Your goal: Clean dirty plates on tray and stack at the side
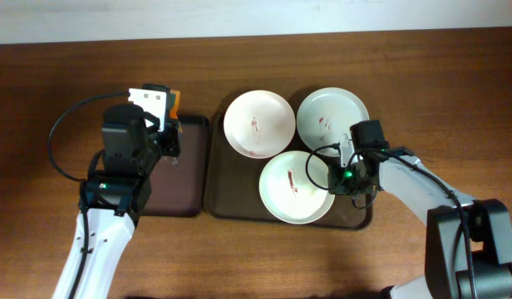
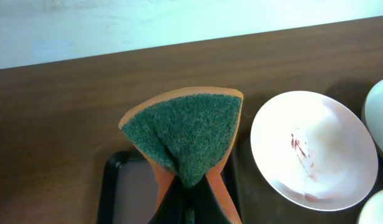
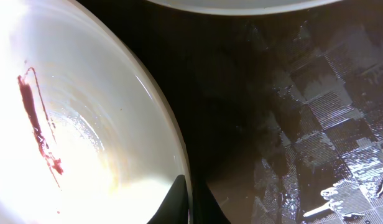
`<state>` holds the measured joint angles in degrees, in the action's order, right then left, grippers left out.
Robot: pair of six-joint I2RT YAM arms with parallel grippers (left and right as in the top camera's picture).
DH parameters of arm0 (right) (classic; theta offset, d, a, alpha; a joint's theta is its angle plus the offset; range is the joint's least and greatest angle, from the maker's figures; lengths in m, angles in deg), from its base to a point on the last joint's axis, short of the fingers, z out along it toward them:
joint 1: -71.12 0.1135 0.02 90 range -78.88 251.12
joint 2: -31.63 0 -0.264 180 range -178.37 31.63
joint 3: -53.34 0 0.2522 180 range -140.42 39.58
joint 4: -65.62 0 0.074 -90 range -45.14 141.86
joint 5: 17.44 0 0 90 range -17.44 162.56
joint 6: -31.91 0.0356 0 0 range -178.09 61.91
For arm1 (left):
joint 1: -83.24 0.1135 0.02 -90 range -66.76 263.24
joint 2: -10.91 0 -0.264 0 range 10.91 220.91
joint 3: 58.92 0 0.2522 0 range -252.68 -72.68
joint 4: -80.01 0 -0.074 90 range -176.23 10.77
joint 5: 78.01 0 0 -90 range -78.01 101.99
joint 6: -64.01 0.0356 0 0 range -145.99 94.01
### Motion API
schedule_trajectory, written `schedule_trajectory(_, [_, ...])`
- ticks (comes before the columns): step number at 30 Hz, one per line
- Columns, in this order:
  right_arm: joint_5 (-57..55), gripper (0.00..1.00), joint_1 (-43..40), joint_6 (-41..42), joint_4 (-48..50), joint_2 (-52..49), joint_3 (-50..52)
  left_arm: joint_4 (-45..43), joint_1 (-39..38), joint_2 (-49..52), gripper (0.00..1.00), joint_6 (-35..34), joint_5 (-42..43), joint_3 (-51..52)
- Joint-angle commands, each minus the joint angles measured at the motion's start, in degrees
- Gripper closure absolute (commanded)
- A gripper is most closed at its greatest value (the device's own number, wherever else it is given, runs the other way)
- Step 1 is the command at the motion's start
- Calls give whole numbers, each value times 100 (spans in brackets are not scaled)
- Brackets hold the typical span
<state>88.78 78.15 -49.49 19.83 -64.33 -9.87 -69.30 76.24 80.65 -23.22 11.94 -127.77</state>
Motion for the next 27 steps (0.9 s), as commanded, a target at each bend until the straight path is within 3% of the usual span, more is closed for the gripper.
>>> schedule_trajectory(1, [-13,96,57,-11,-4,-94,-72,-42,-9,-98,100,-13,-44,-90])
schedule_trajectory(15, [-13,96,57,-11,13,-94,-72,39,-9,28,100,-15,-127,-90])
schedule_trajectory(21, [-13,96,57,-13,17,-94,-72,1071,-13,1143,100,-238,-37,-87])
schedule_trajectory(24, [-13,96,57,-13,15,-94,-72,1176,-13,1838,100,-238,507,-87])
schedule_trajectory(27, [-13,96,57,-13,15,-94,-72,1250,-13,2238,100,-363,544,-87])
